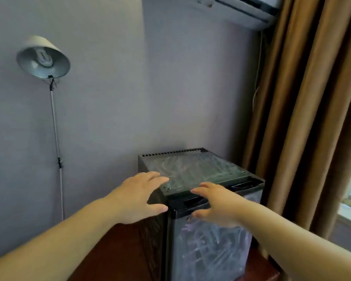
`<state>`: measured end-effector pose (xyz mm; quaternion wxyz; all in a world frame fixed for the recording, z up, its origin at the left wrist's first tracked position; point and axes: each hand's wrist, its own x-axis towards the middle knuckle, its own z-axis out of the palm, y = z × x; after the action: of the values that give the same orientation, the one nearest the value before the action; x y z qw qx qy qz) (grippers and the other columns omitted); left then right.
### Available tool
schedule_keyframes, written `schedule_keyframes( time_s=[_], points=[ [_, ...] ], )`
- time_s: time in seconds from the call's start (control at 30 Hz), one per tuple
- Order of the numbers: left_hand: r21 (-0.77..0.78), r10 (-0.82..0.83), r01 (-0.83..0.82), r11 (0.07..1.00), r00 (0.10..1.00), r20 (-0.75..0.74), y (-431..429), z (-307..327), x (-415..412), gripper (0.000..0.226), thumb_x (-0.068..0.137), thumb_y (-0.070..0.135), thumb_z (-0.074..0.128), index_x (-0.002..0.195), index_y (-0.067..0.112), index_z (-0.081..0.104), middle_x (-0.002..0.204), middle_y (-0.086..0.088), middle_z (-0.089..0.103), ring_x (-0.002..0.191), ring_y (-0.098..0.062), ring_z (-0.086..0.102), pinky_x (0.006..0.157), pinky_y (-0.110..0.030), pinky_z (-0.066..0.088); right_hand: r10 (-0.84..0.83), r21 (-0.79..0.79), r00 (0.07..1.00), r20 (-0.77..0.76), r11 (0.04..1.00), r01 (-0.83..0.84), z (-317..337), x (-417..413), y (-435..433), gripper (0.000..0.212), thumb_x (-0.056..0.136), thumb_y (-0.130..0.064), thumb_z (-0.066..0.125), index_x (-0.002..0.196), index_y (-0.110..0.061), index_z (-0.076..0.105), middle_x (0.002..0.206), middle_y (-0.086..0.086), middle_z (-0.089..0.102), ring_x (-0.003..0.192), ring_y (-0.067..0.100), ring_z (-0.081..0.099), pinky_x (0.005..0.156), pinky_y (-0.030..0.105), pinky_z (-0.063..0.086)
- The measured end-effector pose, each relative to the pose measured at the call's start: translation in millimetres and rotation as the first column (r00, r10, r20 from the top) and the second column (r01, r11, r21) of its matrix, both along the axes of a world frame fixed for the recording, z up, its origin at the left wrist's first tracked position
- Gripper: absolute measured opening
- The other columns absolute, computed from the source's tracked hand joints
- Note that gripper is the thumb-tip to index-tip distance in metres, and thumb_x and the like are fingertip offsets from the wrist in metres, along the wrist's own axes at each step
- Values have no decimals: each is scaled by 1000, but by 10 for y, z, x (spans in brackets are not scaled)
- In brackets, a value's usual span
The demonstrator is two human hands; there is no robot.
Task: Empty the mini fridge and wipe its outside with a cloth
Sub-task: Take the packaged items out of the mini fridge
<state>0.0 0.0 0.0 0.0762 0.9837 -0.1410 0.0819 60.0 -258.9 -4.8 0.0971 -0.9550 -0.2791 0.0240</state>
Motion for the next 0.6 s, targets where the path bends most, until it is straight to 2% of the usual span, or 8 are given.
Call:
schedule_keyframes(
  time_s=[0.13,0.3,0.43,0.5,0.6],
  points=[
    [56,-31,38,998,994,-106,16,-319,115,82,92,67,51,158,43,8,167,13,3,154,-16,3,124,-41,14,-5,-72,1000,13,997,6,-339,27,106,77,89,-66,57,155,-37,29,163,-9,15,148,20,24,119,41,32],
    [76,-95,105,992,988,-119,15,-588,247,78,93,69,47,157,47,8,167,14,-2,154,-16,-2,125,-43,10,-17,59,996,92,998,12,-617,29,66,74,87,-70,53,153,-43,31,150,-14,25,134,12,40,108,29,39],
    [24,-148,151,988,984,-100,-13,-649,269,71,94,66,48,155,51,14,167,15,4,154,-15,-3,124,-41,6,-23,148,990,136,989,3,-718,-23,3,63,89,-59,58,146,-40,42,139,-19,35,131,4,37,103,18,32],
    [15,-177,179,984,980,-88,-24,-673,266,69,94,66,48,153,54,15,167,14,6,154,-15,-3,125,-42,6,-27,175,990,140,985,2,-731,-103,-52,60,88,-57,61,144,-40,43,136,-23,35,127,-2,37,101,15,30],
    [8,-214,215,977,973,-84,-60,-715,223,67,93,69,47,151,59,14,167,16,4,154,-14,-7,124,-42,3,-52,259,992,114,966,21,-762,-239,-174,56,88,-50,65,140,-40,45,132,-27,40,122,-10,39,104,17,35]
  ],
)
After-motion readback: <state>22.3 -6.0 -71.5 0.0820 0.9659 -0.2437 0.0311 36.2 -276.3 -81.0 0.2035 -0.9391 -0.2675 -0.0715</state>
